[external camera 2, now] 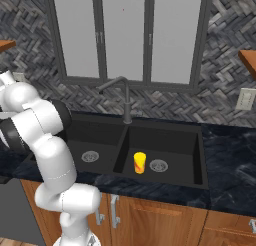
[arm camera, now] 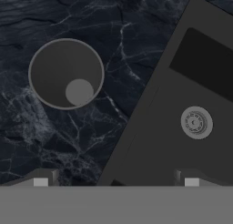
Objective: Move any existing items from the left basin to the right basin for drying. Then move the glass cup from the counter to the left basin of the sink for washing.
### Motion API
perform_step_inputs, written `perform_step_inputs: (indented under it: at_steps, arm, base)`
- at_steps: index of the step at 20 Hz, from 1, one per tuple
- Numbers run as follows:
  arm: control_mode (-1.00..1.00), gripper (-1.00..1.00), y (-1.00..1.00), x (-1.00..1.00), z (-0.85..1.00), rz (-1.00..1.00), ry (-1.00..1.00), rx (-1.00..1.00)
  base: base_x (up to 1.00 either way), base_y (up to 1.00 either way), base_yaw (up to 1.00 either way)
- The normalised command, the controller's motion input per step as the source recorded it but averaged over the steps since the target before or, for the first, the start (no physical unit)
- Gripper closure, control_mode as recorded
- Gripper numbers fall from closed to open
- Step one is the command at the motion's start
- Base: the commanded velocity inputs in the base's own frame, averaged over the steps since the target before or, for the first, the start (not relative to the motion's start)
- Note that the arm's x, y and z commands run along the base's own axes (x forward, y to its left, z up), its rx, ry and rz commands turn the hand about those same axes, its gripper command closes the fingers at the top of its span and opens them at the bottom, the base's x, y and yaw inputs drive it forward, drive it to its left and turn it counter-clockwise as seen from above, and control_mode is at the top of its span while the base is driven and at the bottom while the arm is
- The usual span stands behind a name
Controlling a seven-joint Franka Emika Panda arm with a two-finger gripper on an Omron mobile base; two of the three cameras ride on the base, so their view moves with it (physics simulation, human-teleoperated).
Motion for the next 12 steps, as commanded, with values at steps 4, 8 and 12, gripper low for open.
perform_step_inputs:
  at_steps: [4, 8, 12]
  arm:
    - [-1.0, -1.0, 0.05, 0.04, 0.0, 0.0, 0.0, 0.0]
    - [-1.0, -1.0, 0.06, 0.06, 0.0, 0.0, 0.0, 0.0]
    - [-1.0, -1.0, 0.09, 0.08, 0.0, 0.0, 0.01, 0.0]
  base:
    - [0.0, 0.0, 0.0]
    - [0.0, 0.0, 0.0]
    - [0.0, 0.0, 0.0]
